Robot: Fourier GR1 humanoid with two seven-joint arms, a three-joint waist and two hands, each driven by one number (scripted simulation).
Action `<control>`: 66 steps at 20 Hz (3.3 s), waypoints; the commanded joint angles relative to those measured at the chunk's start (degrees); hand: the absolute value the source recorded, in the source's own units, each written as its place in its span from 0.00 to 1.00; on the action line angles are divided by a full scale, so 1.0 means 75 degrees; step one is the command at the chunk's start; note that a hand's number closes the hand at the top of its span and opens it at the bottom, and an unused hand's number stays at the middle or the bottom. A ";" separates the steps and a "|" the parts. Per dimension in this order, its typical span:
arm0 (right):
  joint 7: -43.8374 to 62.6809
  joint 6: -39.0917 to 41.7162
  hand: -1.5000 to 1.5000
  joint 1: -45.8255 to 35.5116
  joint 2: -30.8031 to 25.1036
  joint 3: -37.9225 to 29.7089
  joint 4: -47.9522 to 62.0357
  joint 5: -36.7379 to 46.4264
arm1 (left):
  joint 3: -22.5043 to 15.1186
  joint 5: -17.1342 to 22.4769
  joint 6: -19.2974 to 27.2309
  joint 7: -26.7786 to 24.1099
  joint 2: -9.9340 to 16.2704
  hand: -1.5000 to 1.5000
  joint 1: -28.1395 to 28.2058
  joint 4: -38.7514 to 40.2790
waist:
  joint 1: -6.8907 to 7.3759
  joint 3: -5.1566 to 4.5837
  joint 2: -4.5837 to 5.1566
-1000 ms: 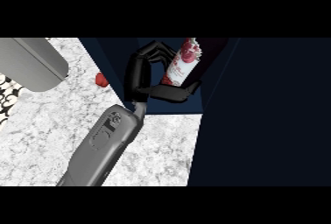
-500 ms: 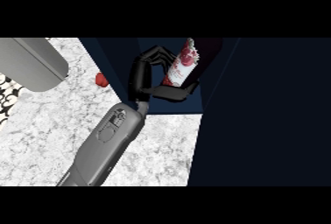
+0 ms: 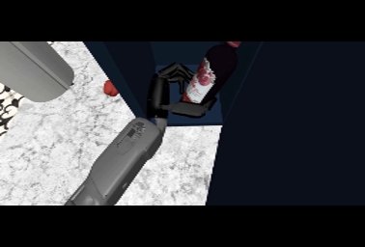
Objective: Pick up the wine, place it into the cabinet and close the cabinet
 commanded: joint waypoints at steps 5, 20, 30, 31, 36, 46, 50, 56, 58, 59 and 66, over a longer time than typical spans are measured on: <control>0.0315 0.0007 0.00 0.0243 0.0001 -0.0256 -0.0639 -0.0696 | -0.0638 0.0534 0.0545 -0.0928 -0.0001 1.00 -0.0414 0.1475 | -0.0157 0.0002 0.0027; -0.0131 0.0146 0.00 -0.0368 0.0023 -0.0188 0.0241 -0.0563 | 0.0643 0.1855 -0.0636 -0.2425 -0.0001 1.00 -0.1214 0.3466 | -0.0170 -0.0005 0.0086; 0.0173 -0.0045 0.00 -0.0443 0.0208 0.0147 -0.0069 -0.0321 | 0.1245 0.1857 -0.0666 -0.2126 0.0052 1.00 -0.2736 0.4895 | -0.0261 -0.0008 0.0104; 0.0250 0.0093 0.00 -0.0122 0.0107 -0.0153 -0.0347 -0.0678 | 0.1201 0.1891 -0.1041 -0.2769 0.0000 1.00 -0.1961 0.4967 | -0.0262 -0.0003 0.0096; 0.0011 0.0257 0.00 -0.0118 0.0224 0.0144 -0.0212 -0.0568 | 0.1179 0.1604 0.0048 -0.2385 0.0210 1.00 -0.2882 0.5577 | -0.0375 -0.0001 0.0152; -0.0134 0.0205 0.00 -0.0289 0.0290 0.0039 0.0004 -0.0613 | 0.1208 0.1437 -0.0035 -0.2325 0.0297 1.00 -0.2871 0.6179 | -0.0547 -0.0007 0.0255; -0.0114 0.0136 0.00 0.0050 0.0440 0.0399 -0.0395 -0.0327 | 0.1217 0.1392 0.0467 -0.2103 0.0248 1.00 -0.2983 0.6393 | -0.0576 -0.0003 0.0222; -0.0279 0.0179 0.00 -0.0423 0.0399 0.0250 0.0109 -0.0489 | 0.1663 0.1799 -0.0453 -0.2017 0.0402 1.00 -0.2933 0.6078 | -0.0554 -0.0018 0.0273; -0.0386 0.0252 0.00 -0.0457 0.0369 0.0268 0.0201 -0.0419 | 0.1875 0.2001 -0.0822 -0.2324 0.0092 1.00 -0.2452 0.5994 | -0.0505 -0.0023 0.0286; -0.0058 0.0210 0.00 -0.0584 0.0246 0.0107 -0.0072 -0.0643 | 0.1986 0.2107 -0.1036 -0.2277 0.0196 1.00 -0.2435 0.5964 | -0.0617 -0.0026 0.0264; -0.0392 0.0245 0.00 -0.0304 0.0474 0.0223 0.0099 -0.0561 | 0.2274 0.2420 -0.1666 -0.2271 0.0001 1.00 -0.1986 0.5969 | -0.0687 -0.0018 0.0289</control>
